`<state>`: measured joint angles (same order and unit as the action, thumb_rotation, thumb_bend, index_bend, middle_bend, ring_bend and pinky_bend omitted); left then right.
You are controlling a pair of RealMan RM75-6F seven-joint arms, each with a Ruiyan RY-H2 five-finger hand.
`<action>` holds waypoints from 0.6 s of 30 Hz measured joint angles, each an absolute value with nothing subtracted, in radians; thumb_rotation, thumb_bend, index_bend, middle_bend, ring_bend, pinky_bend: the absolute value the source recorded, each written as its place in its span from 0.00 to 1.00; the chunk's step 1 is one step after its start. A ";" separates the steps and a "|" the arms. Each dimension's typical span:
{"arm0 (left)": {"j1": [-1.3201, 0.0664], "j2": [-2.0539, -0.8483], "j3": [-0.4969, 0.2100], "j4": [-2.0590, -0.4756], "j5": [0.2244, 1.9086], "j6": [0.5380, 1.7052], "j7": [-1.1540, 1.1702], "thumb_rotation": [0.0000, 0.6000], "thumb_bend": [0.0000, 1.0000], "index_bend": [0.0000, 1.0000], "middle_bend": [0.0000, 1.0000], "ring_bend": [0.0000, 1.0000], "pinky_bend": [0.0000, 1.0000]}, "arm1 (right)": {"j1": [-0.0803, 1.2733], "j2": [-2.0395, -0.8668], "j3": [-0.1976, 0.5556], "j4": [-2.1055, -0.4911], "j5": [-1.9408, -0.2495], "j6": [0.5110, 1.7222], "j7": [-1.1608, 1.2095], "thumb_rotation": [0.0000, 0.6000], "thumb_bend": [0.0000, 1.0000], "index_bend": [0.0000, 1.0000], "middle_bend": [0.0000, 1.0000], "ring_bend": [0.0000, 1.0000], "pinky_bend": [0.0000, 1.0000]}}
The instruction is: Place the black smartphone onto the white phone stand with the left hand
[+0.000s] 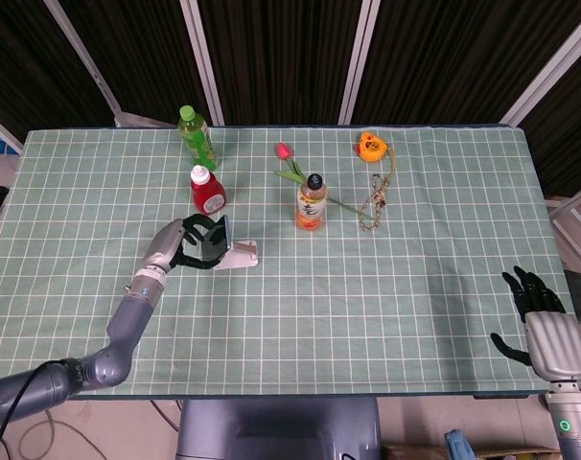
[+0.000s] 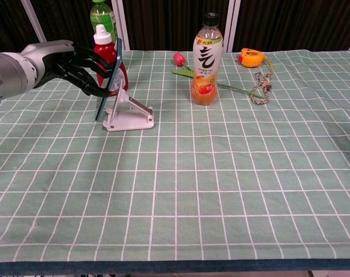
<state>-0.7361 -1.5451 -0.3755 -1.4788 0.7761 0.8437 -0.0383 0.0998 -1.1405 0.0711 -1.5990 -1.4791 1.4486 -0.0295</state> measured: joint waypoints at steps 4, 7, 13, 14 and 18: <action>-0.737 -1.544 -0.380 -1.465 0.790 0.809 -0.080 1.00 0.28 0.49 0.58 0.38 0.40 | 0.100 -1.140 0.071 -1.600 -1.479 1.449 -0.030 1.00 0.32 0.09 0.00 0.00 0.19; -0.740 -1.544 -0.380 -1.441 0.810 0.781 -0.115 1.00 0.28 0.49 0.58 0.38 0.40 | 0.100 -1.140 0.071 -1.600 -1.478 1.448 -0.031 1.00 0.32 0.09 0.00 0.00 0.19; -0.742 -1.549 -0.376 -1.412 0.838 0.762 -0.154 1.00 0.28 0.49 0.58 0.38 0.40 | 0.100 -1.140 0.071 -1.600 -1.477 1.448 -0.033 1.00 0.32 0.09 0.00 0.00 0.19; -0.742 -1.549 -0.376 -1.409 0.840 0.759 -0.159 1.00 0.28 0.49 0.58 0.38 0.40 | 0.100 -1.140 0.071 -1.601 -1.477 1.448 -0.033 1.00 0.32 0.09 0.00 0.00 0.19; -0.744 -1.548 -0.375 -1.391 0.849 0.739 -0.184 1.00 0.28 0.49 0.58 0.38 0.40 | 0.100 -1.139 0.072 -1.602 -1.476 1.447 -0.034 1.00 0.32 0.09 0.00 0.00 0.19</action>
<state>-0.7437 -1.5484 -0.3750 -1.3913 0.8486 0.7389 -0.1841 0.1002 -1.1393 0.0716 -1.6023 -1.4763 1.4469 -0.0338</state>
